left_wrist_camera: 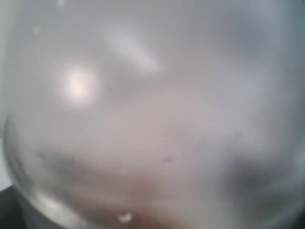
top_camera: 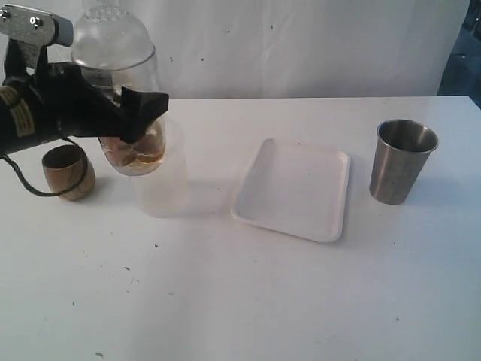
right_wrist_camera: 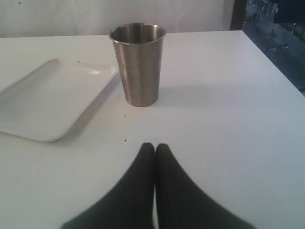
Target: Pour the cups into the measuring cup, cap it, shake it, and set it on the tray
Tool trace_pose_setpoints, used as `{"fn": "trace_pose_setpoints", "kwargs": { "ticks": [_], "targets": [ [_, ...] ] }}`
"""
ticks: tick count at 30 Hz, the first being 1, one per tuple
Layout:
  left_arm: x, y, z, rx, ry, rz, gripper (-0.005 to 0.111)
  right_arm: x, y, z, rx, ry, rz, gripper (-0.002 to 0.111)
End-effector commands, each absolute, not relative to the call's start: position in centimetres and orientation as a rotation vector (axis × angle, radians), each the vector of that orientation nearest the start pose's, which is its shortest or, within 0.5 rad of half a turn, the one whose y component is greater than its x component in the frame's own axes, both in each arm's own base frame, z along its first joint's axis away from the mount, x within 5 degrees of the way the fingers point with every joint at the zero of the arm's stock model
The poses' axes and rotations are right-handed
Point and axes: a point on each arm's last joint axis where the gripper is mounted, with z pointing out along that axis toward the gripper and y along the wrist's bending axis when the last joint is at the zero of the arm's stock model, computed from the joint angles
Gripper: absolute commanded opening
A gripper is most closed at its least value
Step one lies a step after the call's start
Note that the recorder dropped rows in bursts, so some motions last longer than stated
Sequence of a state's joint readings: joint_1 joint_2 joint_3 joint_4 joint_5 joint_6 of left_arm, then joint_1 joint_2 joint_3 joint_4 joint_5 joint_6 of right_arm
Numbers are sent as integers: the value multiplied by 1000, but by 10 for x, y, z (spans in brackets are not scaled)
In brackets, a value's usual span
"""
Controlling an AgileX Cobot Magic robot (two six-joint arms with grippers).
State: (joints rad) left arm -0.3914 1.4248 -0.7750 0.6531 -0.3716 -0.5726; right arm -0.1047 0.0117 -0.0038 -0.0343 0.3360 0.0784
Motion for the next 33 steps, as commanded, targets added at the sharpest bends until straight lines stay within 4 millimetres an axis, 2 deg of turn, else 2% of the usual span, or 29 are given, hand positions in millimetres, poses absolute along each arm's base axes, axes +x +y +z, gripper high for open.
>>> {"fn": "trace_pose_setpoints", "kwargs": {
  "ticks": [1,2,3,4,5,6,7,8,9,11,12,13,14,16,17,18,19,21,22,23,24,25,28,29,31,33],
  "targets": [
    [281,-126,288,399,1694,-474,0,54,-6,182,145,1822,-46,0],
    [271,-131,292,436,1674,-551,0,54,-6,182,145,1822,-46,0],
    [259,-141,296,585,1609,-581,0,54,-6,182,145,1822,-46,0],
    [252,-145,300,691,1550,-540,0,54,-6,182,145,1822,-46,0],
    [258,-138,300,608,1592,-489,0,54,-6,182,145,1822,-46,0],
    [272,-120,298,414,1677,-411,0,54,-6,182,145,1822,-46,0],
    [273,-115,297,353,1693,-427,0,54,-6,182,145,1822,-46,0],
    [256,-128,300,535,1630,-452,0,54,-7,182,144,1822,-48,0],
    [248,-134,299,661,1581,-436,0,54,-7,182,144,1822,-48,0],
    [269,-110,295,356,1683,-392,0,54,-6,182,145,1822,-46,0],
    [266,-110,295,339,1694,-426,0,54,-6,182,145,1822,-46,0],
    [250,-123,297,567,1619,-430,0,54,-6,182,145,1822,-46,0],
    [245,-127,299,645,1565,-423,0,54,-6,182,145,1822,-46,0],
    [266,-99,298,270,1674,-414,0,54,-6,182,145,1822,-46,0],
    [259,-101,302,319,1674,-431,0,54,-6,182,145,1822,-46,0],
    [247,-109,306,525,1613,-389,0,54,-6,182,145,1822,-46,0],
    [247,-106,309,496,1596,-393,0,54,-7,182,144,1822,-48,0],
    [257,-88,309,262,1641,-419,0,54,-7,182,144,1822,-48,0],
    [254,-86,309,233,1651,-447,0,54,-7,182,144,1822,-48,0],
    [247,-91,311,329,1634,-445,0,54,-7,182,144,1822,-48,0],
    [236,-100,313,525,1583,-407,0,54,-7,182,144,1822,-48,0],
    [234,-102,312,595,1575,-372,0,54,-7,182,144,1822,-48,0],
    [250,-75,309,231,1709,-362,0,54,-7,182,144,1822,-48,0],
    [246,-76,311,264,1694,-357,0,54,-7,182,144,1822,-48,0],
    [232,-86,317,494,1583,-316,0,54,-7,182,144,1822,-48,0],
    [243,-70,317,267,1627,-341,0,54,-7,182,144,1822,-48,0]
  ]
}}
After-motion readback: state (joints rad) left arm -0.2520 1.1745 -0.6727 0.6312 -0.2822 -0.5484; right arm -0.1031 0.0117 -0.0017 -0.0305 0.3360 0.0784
